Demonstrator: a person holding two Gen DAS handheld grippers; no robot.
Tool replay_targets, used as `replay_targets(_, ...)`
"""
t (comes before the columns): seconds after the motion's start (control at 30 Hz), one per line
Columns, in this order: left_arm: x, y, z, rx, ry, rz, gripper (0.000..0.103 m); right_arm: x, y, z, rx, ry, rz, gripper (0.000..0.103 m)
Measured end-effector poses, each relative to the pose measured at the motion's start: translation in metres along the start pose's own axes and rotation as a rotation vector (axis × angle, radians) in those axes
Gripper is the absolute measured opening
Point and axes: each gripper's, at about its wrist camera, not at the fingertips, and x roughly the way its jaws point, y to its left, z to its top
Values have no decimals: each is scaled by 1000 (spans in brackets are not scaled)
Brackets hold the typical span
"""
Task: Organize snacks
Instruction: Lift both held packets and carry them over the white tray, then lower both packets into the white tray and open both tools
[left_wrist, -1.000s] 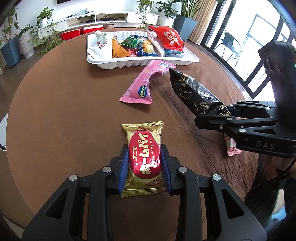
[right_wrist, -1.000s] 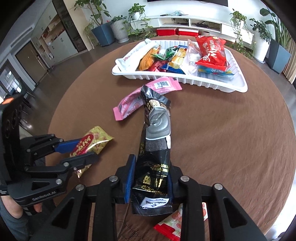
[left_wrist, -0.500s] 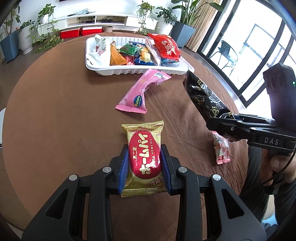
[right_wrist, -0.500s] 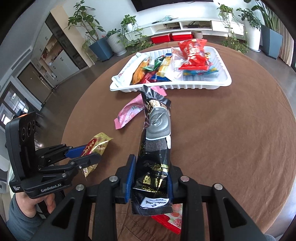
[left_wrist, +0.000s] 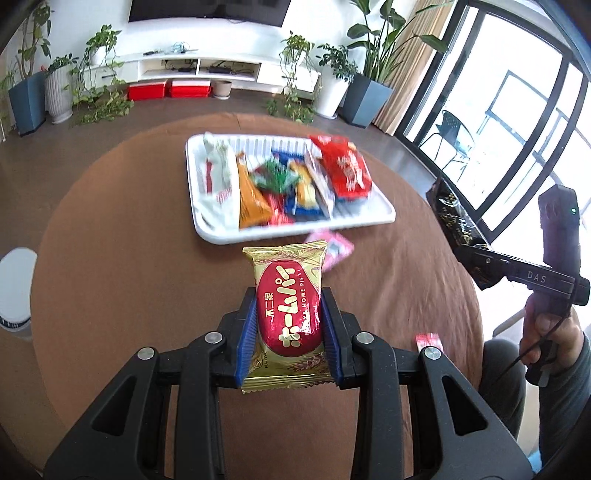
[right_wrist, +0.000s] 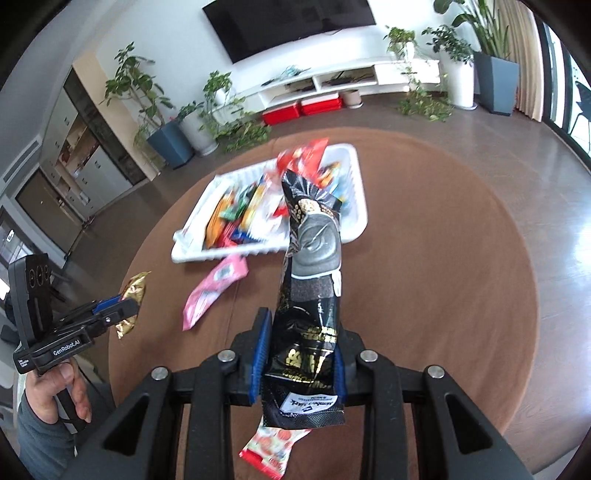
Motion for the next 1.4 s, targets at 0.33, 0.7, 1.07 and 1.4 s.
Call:
replay_targets(0.33, 6, 2, 92, 20, -84, 8, 30, -6, 25, 75, -85, -98, -10, 31)
replay_targets(0.7, 74, 14, 156, -5, -35, 4, 30, 78, 71, 131, -160, -11, 55, 31)
replay_targets(1.07, 138, 29, 149, -31, 23, 11, 30, 146, 71, 124, -146, 103, 31, 31)
replay_targets(1.4, 162, 33, 147, -46, 39, 15, 30, 166, 66, 118, -124, 149, 15, 32)
